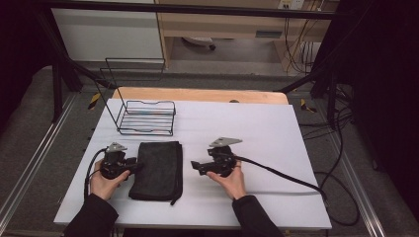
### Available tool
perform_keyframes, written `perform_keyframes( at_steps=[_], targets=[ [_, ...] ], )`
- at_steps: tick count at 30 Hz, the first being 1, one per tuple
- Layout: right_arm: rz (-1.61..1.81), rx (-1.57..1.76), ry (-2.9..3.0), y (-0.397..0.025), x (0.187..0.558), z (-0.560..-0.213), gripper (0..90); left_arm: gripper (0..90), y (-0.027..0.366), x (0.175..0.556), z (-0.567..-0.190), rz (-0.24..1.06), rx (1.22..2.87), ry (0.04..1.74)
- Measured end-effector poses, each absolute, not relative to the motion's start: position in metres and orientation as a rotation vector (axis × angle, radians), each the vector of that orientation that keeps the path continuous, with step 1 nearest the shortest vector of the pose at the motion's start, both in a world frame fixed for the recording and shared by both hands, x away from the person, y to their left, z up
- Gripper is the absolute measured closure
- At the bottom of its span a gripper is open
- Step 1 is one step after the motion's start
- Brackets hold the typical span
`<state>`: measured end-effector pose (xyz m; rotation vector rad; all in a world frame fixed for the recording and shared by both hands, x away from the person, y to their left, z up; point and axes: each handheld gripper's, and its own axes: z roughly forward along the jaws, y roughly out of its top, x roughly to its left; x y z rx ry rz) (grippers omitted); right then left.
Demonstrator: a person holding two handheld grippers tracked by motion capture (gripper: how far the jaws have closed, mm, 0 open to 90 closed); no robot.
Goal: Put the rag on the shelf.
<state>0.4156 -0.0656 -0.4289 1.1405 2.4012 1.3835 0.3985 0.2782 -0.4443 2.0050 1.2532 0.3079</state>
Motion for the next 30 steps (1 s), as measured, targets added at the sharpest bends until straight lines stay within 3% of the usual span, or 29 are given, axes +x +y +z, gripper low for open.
perform_keyframes(
  at_steps=[6, 12, 20, 30],
  targets=[
    [1.357, 1.186, 2.427, -0.017, 0.442, -0.451, 30.2, 67.5, 0.278, 0.399, -0.447, 0.282, 2.001, 1.247],
    [1.370, 1.194, 2.448, 0.000, 0.450, -0.461, 43.0, 72.9, 0.277, 0.399, -0.447, 0.276, 2.002, 1.233],
    [1.428, 1.258, 2.463, 0.001, 0.449, -0.461, 76.3, 79.0, 0.277, 0.400, -0.446, 0.281, 2.003, 1.220],
    [1.414, 1.250, 2.442, -0.008, 0.438, -0.442, 80.6, 80.5, 0.274, 0.402, -0.446, 0.249, 1.975, 1.195]
  ],
)
